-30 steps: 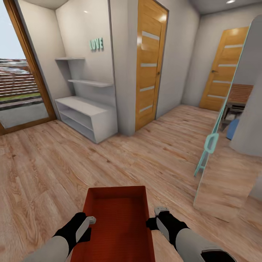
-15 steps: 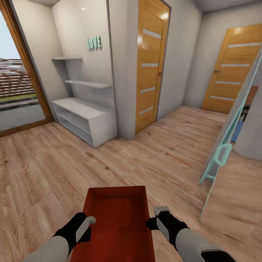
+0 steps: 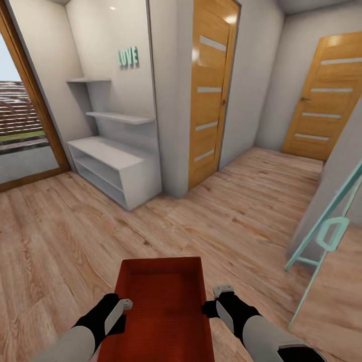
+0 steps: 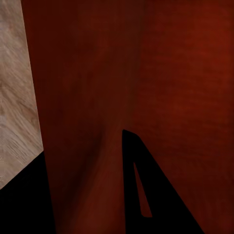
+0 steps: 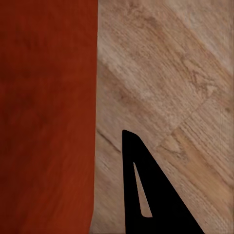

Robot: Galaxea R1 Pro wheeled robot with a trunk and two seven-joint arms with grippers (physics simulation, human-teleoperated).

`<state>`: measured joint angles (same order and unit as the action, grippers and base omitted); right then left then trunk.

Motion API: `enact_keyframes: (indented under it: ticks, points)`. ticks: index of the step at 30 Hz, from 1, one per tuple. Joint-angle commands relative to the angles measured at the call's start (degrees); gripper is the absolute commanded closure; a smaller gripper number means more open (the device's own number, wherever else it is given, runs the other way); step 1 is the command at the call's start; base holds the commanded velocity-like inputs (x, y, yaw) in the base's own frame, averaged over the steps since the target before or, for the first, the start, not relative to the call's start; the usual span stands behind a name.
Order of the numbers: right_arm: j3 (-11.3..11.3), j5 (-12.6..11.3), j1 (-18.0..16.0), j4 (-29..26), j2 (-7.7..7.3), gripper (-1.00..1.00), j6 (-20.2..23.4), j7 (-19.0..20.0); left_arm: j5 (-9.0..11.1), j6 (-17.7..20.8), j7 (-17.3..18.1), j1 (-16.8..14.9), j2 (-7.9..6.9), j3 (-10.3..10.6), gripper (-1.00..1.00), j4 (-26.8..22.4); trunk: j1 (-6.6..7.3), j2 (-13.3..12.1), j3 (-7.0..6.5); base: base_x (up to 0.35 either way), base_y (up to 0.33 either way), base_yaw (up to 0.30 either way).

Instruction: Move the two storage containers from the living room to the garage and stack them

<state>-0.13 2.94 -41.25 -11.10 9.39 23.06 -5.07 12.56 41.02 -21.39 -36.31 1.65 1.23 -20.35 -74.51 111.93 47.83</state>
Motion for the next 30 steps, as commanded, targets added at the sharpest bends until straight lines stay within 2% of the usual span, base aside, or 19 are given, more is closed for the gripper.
enact_keyframes:
  ticks: [1,13,24,30]
  points:
    - [0.57,1.80,0.03,-0.07,-2.00,1.00,0.49,-0.38,3.61,-0.59,-0.13,-0.07,-0.05,-0.27,1.00,-0.13,-0.03,0.02,0.05,0.342,0.085,0.000]
    - [0.57,1.80,0.03,-0.07,-2.00,1.00,0.49,-0.38,3.61,-1.94,-0.08,-0.07,-0.02,-0.27,1.00,-0.03,-0.03,0.02,0.05,0.342,0.095,-0.002]
    - [0.57,1.80,0.03,-0.07,-2.09,1.00,0.49,-0.38,3.61,-2.00,-0.11,-0.07,-0.01,-0.26,1.00,0.03,-0.03,0.02,0.05,0.342,0.097,-0.221]
    - [0.56,1.85,0.03,0.01,-2.08,1.00,0.49,-0.38,3.61,-2.00,-0.13,-0.07,-0.02,-0.26,1.00,0.03,-0.03,0.02,0.05,0.342,0.097,-0.048]
